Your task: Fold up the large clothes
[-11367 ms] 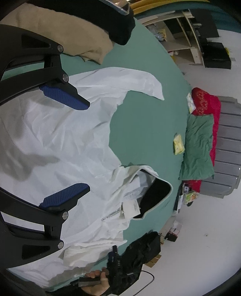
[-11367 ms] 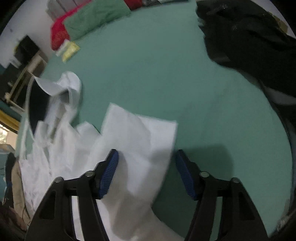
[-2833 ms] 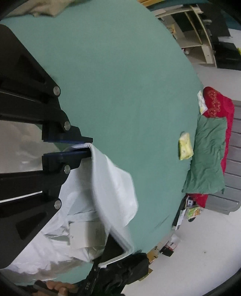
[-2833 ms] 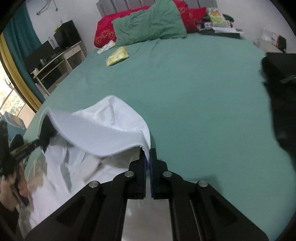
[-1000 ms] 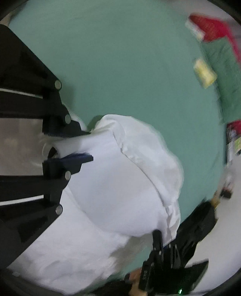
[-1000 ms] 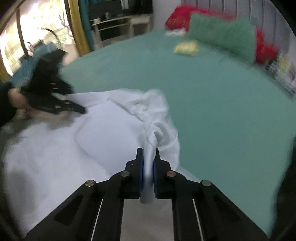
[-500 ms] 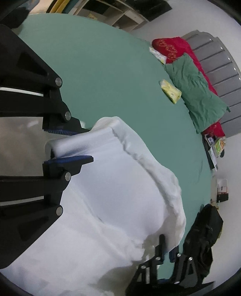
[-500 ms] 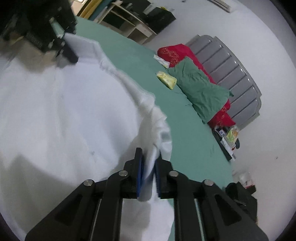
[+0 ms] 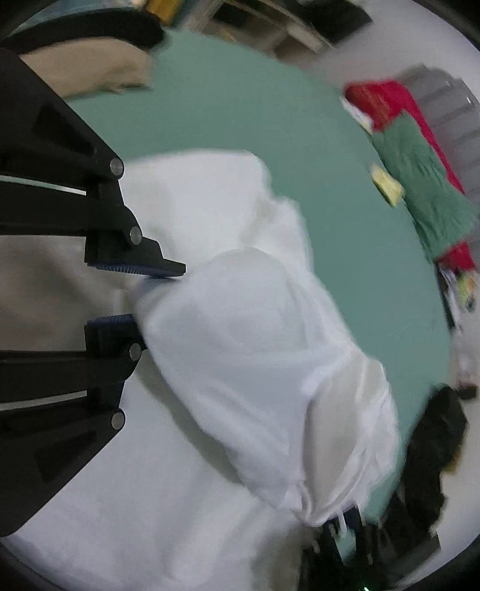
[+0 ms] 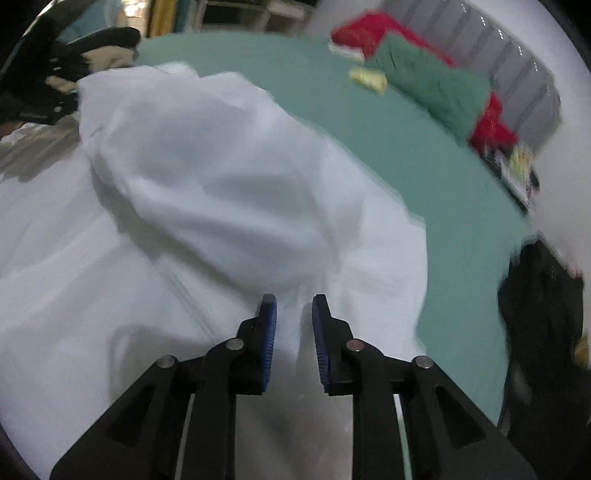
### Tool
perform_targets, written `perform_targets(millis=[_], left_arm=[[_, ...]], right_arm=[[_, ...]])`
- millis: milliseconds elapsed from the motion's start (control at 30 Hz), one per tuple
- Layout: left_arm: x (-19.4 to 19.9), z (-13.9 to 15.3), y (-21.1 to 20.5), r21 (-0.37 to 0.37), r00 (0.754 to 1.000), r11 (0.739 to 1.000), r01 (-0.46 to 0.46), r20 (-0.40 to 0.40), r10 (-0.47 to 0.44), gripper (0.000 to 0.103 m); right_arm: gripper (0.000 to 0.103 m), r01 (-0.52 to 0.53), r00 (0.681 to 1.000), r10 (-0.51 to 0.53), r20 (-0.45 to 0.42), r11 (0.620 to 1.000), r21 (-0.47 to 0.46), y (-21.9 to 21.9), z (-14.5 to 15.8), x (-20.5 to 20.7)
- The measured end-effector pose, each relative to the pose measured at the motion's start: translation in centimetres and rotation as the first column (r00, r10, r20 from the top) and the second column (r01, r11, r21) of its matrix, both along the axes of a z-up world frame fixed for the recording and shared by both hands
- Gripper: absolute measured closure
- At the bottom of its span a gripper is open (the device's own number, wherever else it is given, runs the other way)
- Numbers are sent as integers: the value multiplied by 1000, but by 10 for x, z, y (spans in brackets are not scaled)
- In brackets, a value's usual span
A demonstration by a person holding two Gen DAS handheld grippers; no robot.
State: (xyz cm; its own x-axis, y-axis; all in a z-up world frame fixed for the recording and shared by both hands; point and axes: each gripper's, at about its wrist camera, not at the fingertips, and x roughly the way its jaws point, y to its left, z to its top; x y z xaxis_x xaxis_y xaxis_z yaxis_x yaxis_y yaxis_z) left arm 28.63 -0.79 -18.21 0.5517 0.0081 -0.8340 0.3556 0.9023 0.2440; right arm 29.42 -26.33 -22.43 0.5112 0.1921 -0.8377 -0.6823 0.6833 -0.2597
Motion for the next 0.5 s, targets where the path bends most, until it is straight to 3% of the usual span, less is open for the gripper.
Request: perform_targets(millis=[67, 133, 233, 267, 333, 367, 400, 500], left_arm=[[-23, 3, 10, -58, 998, 997, -56, -21, 55, 82], [-38, 5, 20, -130, 995, 987, -93, -37, 89, 81], [-61, 4, 45, -295, 979, 934, -201, -49, 196, 62], [-68, 3, 56, -353, 968, 902, -249, -52, 247, 58], [-76, 0, 72, -422, 941, 845, -330, -79, 328, 58], [-80, -1, 75, -441, 935, 829, -345, -85, 344, 58], [-82, -1, 78, -460, 933, 817, -348, -89, 348, 58], [-84, 2, 77, -468, 933, 813, -345, -82, 349, 58]], right_arm=[[83, 39, 999, -36, -36, 997, 66, -11, 12, -12], [80, 113, 990, -92, -106, 971, 210, -18, 29, -22], [55, 133, 987, -83, -138, 903, 408, -1, 47, -34], [43, 127, 989, -82, -123, 895, 428, 12, 51, -35], [40, 116, 992, -87, -86, 888, 444, 37, 55, -26], [40, 134, 991, -117, -66, 887, 441, 50, 55, -17], [40, 145, 989, -129, -67, 886, 441, 59, 51, -14], [42, 210, 978, -187, -97, 884, 417, 91, 33, 14]])
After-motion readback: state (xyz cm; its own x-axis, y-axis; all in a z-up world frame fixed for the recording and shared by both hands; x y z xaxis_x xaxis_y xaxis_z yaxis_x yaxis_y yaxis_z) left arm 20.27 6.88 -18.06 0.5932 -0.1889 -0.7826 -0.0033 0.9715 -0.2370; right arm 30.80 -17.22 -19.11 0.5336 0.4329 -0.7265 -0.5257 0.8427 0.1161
